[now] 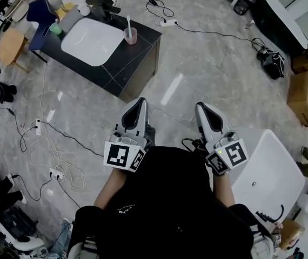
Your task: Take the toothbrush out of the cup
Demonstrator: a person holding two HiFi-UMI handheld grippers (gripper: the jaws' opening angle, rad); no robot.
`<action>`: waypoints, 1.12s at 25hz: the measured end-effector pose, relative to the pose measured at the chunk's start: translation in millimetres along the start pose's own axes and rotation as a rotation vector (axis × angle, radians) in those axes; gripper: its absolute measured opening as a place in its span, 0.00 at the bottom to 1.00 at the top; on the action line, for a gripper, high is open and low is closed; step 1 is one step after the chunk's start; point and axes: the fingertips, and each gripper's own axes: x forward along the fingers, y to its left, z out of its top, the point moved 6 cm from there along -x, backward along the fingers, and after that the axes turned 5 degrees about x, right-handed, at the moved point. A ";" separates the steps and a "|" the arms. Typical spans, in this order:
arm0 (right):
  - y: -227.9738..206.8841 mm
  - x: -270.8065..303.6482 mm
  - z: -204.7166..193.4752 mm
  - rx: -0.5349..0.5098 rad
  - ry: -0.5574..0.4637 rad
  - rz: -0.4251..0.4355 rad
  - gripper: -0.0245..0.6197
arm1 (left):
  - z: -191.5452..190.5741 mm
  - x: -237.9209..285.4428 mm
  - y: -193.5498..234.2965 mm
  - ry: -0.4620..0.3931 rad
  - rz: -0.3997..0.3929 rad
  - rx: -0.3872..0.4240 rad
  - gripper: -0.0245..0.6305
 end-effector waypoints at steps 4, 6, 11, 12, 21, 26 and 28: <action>-0.6 50.2 14.7 0.025 -0.024 0.018 0.05 | 9.7 30.0 39.1 0.005 -0.012 -0.002 0.05; -4.5 74.0 18.1 0.016 -0.010 0.012 0.05 | 15.4 43.9 58.2 0.002 -0.017 -0.005 0.05; -10.8 131.2 23.0 0.011 -0.004 -0.002 0.05 | 17.4 72.4 104.6 0.007 -0.025 -0.012 0.05; -10.6 140.5 23.7 0.011 -0.005 0.000 0.05 | 17.3 76.2 112.9 0.008 -0.025 -0.013 0.05; -6.3 195.4 22.7 -0.013 0.036 0.018 0.05 | 20.6 90.6 166.5 -0.002 0.021 -0.025 0.05; -14.4 211.9 20.0 -0.006 0.057 0.028 0.05 | 8.9 97.5 177.2 0.031 0.051 -0.042 0.05; -20.5 218.8 18.5 0.001 0.067 0.041 0.05 | 6.6 102.1 179.1 0.036 0.061 -0.040 0.05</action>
